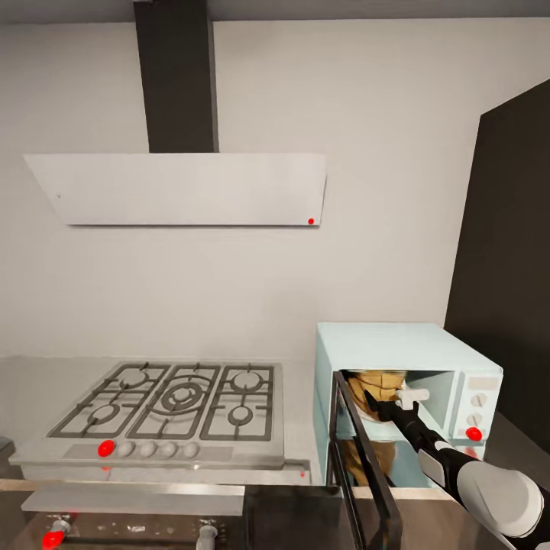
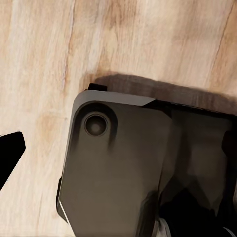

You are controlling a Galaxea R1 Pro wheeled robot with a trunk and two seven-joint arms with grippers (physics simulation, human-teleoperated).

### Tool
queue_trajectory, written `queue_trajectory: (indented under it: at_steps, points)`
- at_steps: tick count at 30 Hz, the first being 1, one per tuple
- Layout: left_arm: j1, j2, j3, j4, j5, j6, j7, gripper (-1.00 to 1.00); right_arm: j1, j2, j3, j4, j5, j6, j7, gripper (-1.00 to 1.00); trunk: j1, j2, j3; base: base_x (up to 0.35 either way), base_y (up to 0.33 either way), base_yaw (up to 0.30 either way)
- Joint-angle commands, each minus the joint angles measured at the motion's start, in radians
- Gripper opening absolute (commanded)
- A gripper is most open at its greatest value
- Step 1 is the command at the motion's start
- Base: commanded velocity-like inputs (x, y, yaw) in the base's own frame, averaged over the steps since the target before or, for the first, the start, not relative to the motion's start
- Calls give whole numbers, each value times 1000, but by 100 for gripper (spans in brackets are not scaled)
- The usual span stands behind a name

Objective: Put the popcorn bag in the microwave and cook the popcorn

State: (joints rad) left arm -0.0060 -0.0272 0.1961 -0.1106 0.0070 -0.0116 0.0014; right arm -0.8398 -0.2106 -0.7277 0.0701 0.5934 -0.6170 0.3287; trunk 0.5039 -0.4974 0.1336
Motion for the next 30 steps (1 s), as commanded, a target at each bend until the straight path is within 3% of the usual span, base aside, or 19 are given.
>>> queue_trajectory:
  at_steps: [1, 30]
  points:
    - [0, 0, 5, 0, 1, -1, 0, 100, -1, -1, -5, 4, -3, -3, 6, 100, 0, -1, 0, -315, 0, 0]
    - [0, 0, 5, 0, 0, 10, 0, 100, -1, -1, -4, 4, -3, 0, 4, 100, 0, -1, 0, -338, 0, 0]
